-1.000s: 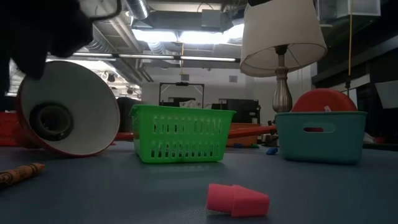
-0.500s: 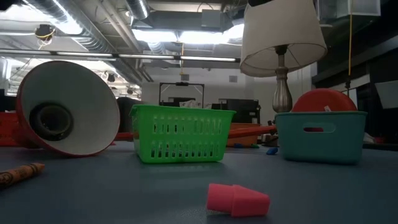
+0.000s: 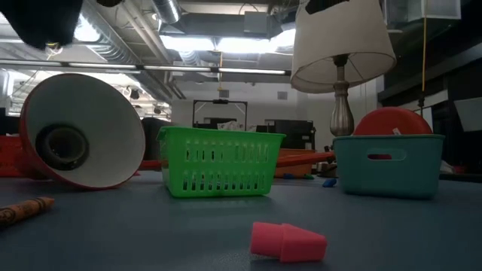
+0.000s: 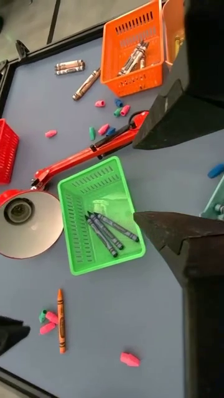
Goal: Sort crayons
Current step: Put the orange crayon into the black bin
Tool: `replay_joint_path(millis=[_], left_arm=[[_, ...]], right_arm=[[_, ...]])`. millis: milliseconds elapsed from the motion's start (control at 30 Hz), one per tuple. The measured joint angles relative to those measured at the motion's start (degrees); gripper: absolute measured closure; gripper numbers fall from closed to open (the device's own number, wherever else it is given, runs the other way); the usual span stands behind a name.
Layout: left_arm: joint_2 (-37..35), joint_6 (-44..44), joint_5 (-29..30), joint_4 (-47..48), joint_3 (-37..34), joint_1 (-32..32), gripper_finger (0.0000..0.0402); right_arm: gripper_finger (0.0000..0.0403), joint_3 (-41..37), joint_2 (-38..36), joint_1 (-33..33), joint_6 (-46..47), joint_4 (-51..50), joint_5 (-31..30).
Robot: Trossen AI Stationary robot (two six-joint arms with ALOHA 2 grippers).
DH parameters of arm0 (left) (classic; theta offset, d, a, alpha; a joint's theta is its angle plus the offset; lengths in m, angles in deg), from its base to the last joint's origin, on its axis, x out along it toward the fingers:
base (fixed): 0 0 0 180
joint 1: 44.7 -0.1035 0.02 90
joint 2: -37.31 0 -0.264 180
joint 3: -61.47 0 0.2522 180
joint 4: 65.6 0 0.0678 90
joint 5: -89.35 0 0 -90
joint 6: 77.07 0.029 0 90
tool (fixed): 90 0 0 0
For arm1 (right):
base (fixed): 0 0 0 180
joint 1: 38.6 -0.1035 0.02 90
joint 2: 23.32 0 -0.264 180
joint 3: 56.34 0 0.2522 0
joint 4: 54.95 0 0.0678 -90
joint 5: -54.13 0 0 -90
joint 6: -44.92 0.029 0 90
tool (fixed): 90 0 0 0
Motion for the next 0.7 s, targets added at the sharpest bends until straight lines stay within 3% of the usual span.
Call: replay_joint_path(millis=[167,300,700], left_arm=[[0.0,2.7,5.2,0.5,-0.9,0.5,0.0352],[0.0,2.7,6.2,-1.2,-2.6,0.6,0.0352],[0.0,-6.8,2.1,-3.9,-8.1,1.1,0.0352]], right_arm=[[0.0231,0.0,0.0,0.0,0.0,-0.3,0.0],[0.0231,0.0,0.0,0.0,0.0,-0.3,0.0],[0.0231,0.0,0.0,0.0,0.0,-0.3,0.0]])
